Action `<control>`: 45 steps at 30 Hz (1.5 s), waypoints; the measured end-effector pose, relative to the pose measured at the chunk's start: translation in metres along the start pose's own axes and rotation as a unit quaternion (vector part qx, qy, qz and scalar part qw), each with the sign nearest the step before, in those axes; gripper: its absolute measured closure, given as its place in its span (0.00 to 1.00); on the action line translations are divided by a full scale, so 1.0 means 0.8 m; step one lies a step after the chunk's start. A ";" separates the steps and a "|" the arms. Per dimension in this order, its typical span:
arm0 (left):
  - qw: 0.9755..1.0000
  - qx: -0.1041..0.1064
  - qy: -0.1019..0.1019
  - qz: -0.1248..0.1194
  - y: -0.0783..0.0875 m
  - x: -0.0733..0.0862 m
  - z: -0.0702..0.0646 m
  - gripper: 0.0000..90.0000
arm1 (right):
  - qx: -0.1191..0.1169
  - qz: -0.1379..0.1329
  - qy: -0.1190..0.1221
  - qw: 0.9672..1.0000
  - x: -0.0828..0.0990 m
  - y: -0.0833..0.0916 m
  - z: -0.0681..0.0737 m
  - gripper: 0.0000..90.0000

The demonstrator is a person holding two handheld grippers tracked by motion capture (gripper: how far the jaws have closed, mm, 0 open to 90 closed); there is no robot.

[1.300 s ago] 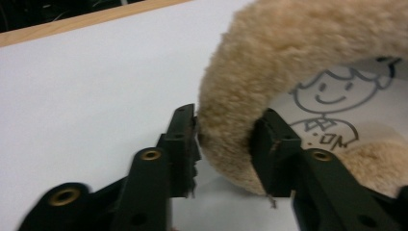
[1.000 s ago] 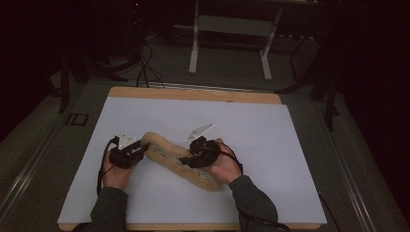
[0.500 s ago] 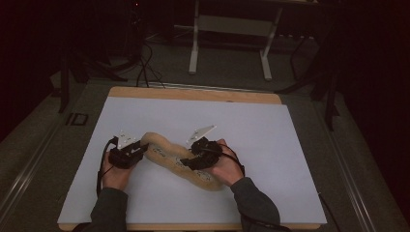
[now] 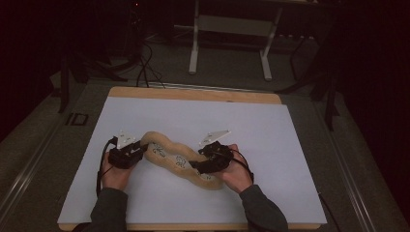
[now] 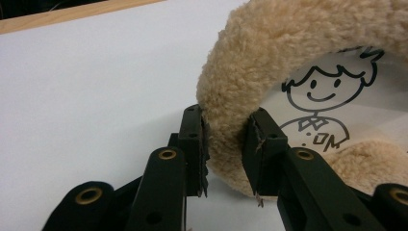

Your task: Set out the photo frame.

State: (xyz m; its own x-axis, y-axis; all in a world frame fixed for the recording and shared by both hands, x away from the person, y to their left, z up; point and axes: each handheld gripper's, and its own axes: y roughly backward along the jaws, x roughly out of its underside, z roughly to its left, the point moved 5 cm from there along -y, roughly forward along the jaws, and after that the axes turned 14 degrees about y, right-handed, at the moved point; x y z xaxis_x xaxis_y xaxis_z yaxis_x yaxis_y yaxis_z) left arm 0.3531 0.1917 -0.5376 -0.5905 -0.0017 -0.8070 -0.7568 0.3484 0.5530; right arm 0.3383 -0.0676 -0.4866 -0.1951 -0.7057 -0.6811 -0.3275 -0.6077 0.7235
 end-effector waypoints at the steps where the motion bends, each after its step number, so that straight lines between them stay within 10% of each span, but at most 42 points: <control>1: 1.000 0.000 0.000 0.000 0.000 0.000 0.000 0.80 | 0.002 -0.001 -0.001 1.000 0.003 0.001 0.000 0.49; 26: 1.000 0.001 0.004 0.001 0.001 0.000 0.000 0.80 | 0.019 -0.006 -0.057 0.998 0.091 0.003 0.005 0.49; 45: 1.000 0.001 0.006 0.002 0.002 0.000 0.000 0.80 | 0.004 -0.031 -0.111 0.993 0.112 0.006 0.017 0.55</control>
State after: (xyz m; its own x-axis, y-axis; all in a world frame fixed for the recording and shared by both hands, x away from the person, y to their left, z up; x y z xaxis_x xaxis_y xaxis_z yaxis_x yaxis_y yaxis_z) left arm 0.3519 0.1923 -0.5370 -0.5975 -0.0111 -0.8018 -0.7535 0.3498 0.5566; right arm 0.3064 -0.1285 -0.5457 -0.3729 -0.5691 -0.7329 -0.3527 -0.6437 0.6792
